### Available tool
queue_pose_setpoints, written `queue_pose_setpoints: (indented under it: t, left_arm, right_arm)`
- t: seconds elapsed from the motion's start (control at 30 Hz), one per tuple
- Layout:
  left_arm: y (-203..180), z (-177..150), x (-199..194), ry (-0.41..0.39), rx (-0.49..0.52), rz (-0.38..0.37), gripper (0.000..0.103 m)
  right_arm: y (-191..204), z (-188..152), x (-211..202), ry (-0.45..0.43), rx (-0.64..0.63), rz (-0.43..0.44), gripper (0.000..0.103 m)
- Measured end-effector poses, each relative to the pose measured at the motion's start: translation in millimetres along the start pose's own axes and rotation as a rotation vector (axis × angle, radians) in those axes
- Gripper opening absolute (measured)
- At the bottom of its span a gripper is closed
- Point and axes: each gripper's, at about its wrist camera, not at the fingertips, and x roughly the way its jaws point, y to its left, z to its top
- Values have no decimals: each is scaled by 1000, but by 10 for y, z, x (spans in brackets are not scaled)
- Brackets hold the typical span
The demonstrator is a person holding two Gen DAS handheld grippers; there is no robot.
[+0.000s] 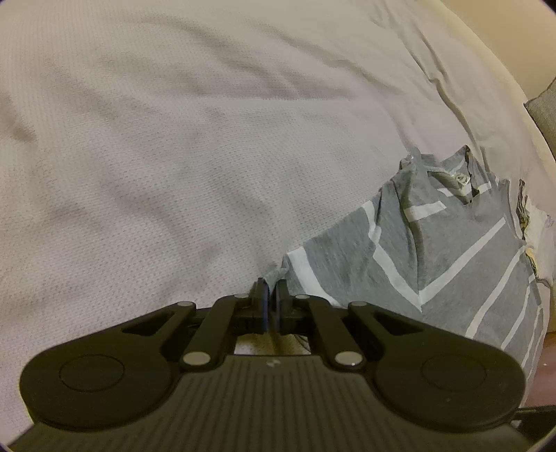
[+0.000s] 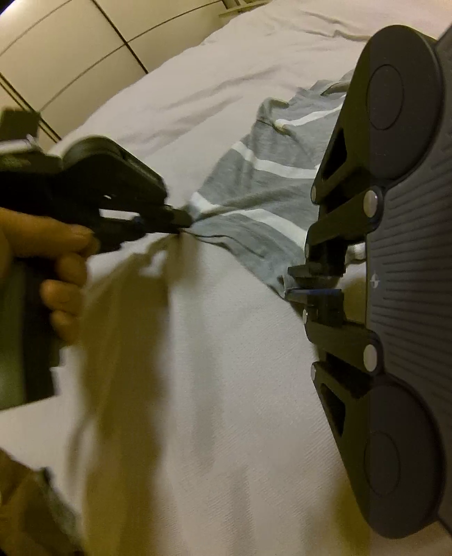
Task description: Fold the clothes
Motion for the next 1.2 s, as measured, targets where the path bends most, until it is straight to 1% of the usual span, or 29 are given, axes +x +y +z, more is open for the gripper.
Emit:
queue_pose_setpoints:
  t: [0.03,0.1,0.17,0.27,0.4,0.47,0.5,0.7,0.83,0.9,0.93,1.0,1.07,1.13,1.2]
  left_arm:
    - [-7,6,-28,-4,-6,0,2]
    - [-46,37,-119,-16,-20,2,1]
    - [-103,79,-215,-31,-34,4,0]
    - [-248,178,-318,-58,-67,-4,0]
    - [-493,310,-320,-70,-61,-18,0]
    - [-609,355,-268,-72,-52,-30,0]
    - [-664,374,-236,-72,-49,-35,0]
    - [-901,434,-16,-55,-35,-57,0]
    - [-984,472,137,-48,-27,-70,5]
    - [-974,498,115,-76,-43,-88,25]
    - [-953,510,82,-98,-58,-97,29]
    - [-891,518,-19,-136,-78,-104,29]
    - [-824,482,-104,-148,-69,-81,28]
    - [-774,411,-131,-130,-40,-57,26]
    - [-752,308,-97,-90,10,-36,24]
  right_arm:
    - [-76,2,-35,-11,58,15,3]
    - [-326,-22,-131,-38,241,51,3]
    - [-574,-83,-202,-66,427,117,3]
    - [-897,-264,-256,-91,712,223,3]
    - [-1182,-545,-252,-89,1000,288,4]
    - [-1269,-704,-229,-74,1120,302,4]
    - [-1295,-768,-215,-66,1158,303,4]
    - [-1344,-977,-112,-2,1226,274,5]
    - [-1330,-1043,-74,30,1233,278,14]
    - [-1343,-1054,-95,26,1219,265,18]
    - [-1351,-1061,-109,25,1211,259,19]
    - [-1368,-1084,-153,24,1203,247,19]
    - [-1368,-1068,-241,4,1173,207,19]
    - [-1359,-1034,-328,-22,1132,166,19]
    - [-1345,-957,-366,-60,1081,140,19]
